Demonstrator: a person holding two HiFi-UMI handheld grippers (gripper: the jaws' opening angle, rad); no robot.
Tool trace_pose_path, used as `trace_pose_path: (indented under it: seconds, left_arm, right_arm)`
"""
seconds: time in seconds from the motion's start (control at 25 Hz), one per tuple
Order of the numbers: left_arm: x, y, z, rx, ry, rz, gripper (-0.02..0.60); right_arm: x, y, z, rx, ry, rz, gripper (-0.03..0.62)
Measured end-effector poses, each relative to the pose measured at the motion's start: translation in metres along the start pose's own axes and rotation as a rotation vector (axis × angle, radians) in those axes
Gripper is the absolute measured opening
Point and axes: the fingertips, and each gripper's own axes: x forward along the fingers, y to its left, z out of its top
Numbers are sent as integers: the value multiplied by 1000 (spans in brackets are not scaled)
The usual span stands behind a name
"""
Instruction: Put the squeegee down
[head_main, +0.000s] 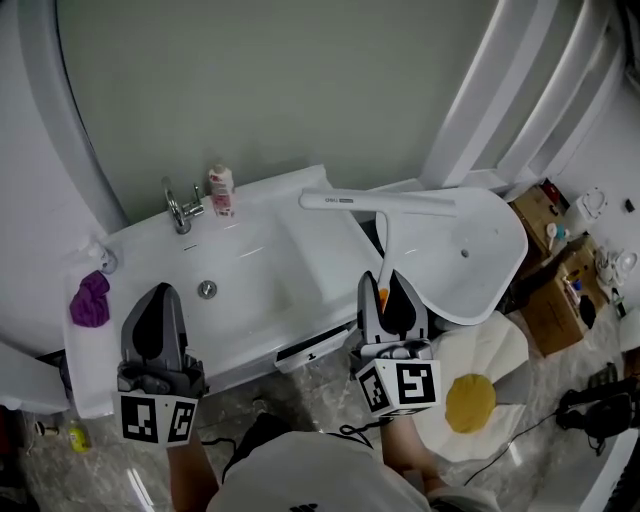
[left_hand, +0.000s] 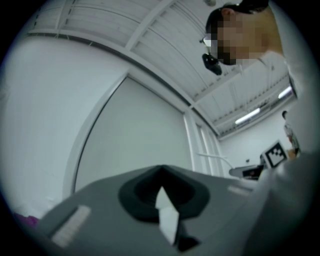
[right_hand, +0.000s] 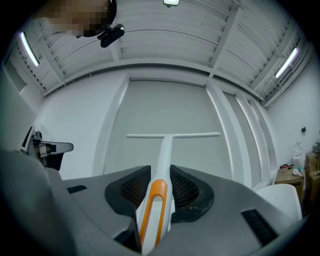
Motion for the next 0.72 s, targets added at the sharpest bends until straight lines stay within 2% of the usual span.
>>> trace_pose_path:
  seconds: [0.44, 0.72]
  left_arm:
    - [46, 63, -18, -17, 4, -60, 6]
    - [76, 76, -37, -40, 16, -126, 6]
  right_arm:
    - [58, 27, -15, 6, -2, -58, 120]
    - [79, 31, -35, 17, 44, -86, 118]
